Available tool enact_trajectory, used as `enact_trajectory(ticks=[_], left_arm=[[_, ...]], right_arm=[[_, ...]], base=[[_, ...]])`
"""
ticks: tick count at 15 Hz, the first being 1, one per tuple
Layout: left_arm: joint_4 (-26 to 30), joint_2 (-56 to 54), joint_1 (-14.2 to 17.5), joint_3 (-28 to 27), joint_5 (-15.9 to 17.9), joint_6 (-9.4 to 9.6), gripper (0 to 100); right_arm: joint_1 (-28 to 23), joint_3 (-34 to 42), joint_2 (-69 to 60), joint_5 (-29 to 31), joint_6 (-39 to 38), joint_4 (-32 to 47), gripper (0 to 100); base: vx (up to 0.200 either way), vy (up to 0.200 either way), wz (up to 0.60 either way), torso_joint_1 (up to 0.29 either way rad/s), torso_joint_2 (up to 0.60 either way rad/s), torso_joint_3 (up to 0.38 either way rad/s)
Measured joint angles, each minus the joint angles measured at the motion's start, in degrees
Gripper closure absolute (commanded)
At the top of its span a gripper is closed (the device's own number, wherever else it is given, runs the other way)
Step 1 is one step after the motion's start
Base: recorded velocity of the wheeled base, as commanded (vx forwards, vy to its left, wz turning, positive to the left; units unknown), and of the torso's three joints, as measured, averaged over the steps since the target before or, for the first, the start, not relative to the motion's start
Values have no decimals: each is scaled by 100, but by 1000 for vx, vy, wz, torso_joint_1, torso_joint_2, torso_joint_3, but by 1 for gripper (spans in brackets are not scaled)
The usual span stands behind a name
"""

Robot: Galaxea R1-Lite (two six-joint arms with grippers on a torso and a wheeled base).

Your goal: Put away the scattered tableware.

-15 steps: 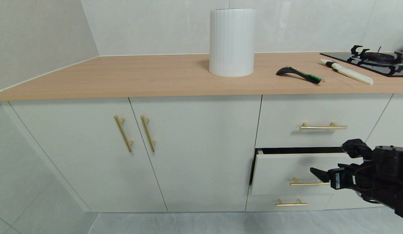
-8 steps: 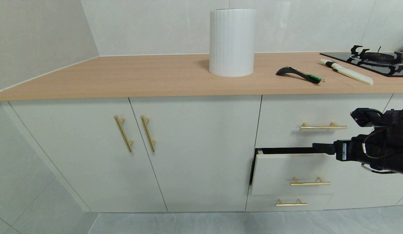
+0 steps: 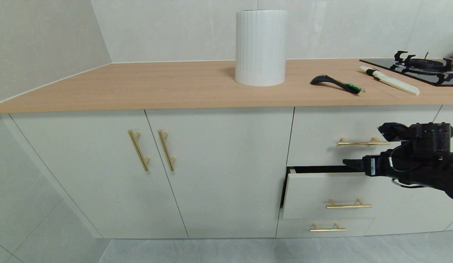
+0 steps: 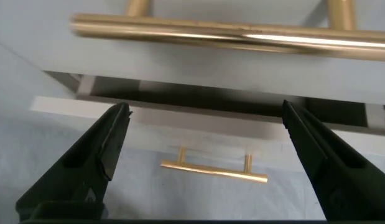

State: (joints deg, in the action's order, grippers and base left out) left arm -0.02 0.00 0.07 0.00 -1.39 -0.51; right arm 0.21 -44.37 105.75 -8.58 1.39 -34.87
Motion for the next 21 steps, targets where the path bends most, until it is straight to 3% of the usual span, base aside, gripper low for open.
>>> enact_trajectory(ticks=[9,21], left_arm=[[0,0,0,0,0,0,0],[-2,0,0,0,0,0,0]], right_arm=[[34,-127,979,558,16,-920,0],[255,-315,1436,947,-2,-958,0]], base=[[0,0,0,0,0,0],[0,0,0,0,0,0]])
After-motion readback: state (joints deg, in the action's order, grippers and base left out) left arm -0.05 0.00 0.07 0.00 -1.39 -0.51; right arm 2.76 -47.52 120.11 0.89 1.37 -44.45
